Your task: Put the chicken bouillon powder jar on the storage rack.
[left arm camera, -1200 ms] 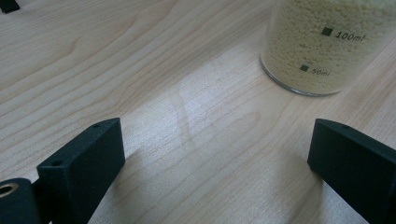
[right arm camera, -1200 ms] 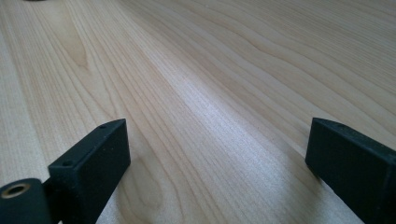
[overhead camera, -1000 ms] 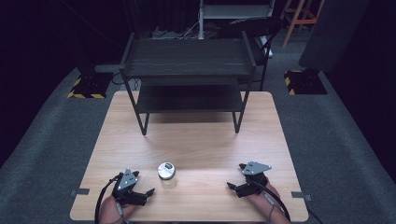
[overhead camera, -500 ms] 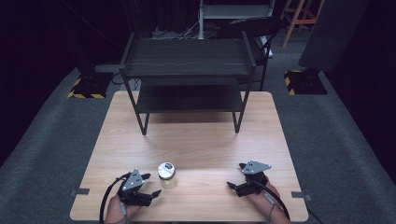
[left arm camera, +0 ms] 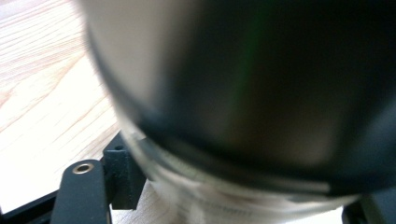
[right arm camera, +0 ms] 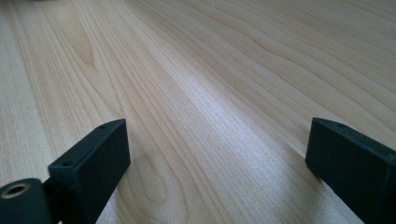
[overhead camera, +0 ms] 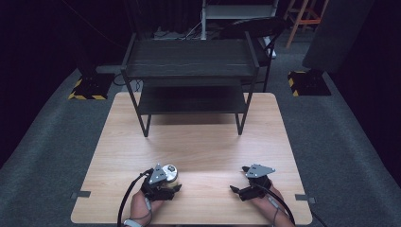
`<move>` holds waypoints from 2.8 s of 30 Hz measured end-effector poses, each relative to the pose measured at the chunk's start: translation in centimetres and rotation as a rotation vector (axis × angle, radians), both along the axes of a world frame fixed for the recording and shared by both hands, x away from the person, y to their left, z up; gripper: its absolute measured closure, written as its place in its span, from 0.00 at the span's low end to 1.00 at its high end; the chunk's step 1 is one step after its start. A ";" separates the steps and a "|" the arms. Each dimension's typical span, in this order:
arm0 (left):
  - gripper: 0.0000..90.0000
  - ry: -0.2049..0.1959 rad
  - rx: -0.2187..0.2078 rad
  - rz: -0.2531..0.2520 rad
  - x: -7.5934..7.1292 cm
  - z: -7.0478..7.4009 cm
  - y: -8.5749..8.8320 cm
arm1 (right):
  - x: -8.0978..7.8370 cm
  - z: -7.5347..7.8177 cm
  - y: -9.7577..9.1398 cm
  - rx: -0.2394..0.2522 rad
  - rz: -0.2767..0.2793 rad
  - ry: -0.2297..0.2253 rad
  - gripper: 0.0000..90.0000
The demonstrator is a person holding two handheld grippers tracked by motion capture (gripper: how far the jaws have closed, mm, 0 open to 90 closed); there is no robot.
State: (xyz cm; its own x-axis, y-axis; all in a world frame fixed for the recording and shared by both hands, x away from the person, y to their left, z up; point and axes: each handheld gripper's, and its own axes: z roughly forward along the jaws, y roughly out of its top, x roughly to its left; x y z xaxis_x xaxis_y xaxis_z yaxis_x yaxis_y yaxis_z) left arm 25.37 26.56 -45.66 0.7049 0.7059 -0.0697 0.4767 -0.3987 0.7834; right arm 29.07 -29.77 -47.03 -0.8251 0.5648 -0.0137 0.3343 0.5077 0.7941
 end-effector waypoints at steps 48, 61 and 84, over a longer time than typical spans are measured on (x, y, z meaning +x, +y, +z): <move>0.03 -0.274 -0.142 0.244 17.5 9.8 -6.8 | 0.0 0.0 0.1 0.000 -0.007 0.001 0.07; 0.07 -0.231 -0.146 0.155 2.0 4.2 3.6 | 0.0 0.0 0.1 0.000 -0.007 0.000 0.07; 0.05 -0.066 0.040 0.121 -2.1 -2.0 6.6 | -0.2 0.0 0.1 0.002 -0.018 -0.001 0.07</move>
State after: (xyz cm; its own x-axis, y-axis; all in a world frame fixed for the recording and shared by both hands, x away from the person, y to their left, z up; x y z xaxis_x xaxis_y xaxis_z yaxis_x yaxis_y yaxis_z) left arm 23.26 33.13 -47.69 0.6168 0.7871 0.0041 0.4708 -0.3732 0.7994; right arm 28.90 -29.67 -47.08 -0.8146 0.5799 -0.0139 0.3426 0.5002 0.7952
